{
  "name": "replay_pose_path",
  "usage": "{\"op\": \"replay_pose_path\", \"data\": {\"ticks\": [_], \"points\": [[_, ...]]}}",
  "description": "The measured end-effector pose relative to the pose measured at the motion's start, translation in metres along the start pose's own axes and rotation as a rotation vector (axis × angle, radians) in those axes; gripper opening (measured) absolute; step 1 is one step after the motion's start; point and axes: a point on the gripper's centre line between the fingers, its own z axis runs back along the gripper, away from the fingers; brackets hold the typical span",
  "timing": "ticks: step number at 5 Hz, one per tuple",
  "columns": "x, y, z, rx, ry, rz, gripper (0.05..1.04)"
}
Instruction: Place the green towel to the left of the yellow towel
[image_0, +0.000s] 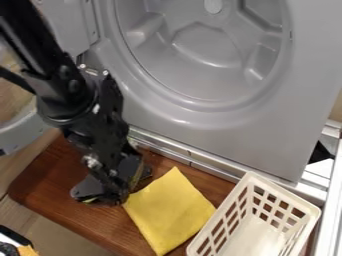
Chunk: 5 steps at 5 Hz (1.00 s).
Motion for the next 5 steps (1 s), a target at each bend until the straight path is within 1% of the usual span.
{"op": "replay_pose_path", "data": {"ticks": [1, 2, 3, 5], "points": [[0.002, -0.008, 0.001, -0.001, -0.002, -0.013, 0.477], [0.003, -0.013, 0.001, -0.013, 0.005, -0.026, 0.787], [0.003, -0.015, 0.003, -0.030, 0.006, -0.035, 0.997], [0.013, -0.026, 0.020, -0.088, -0.020, -0.052, 0.999]]}}
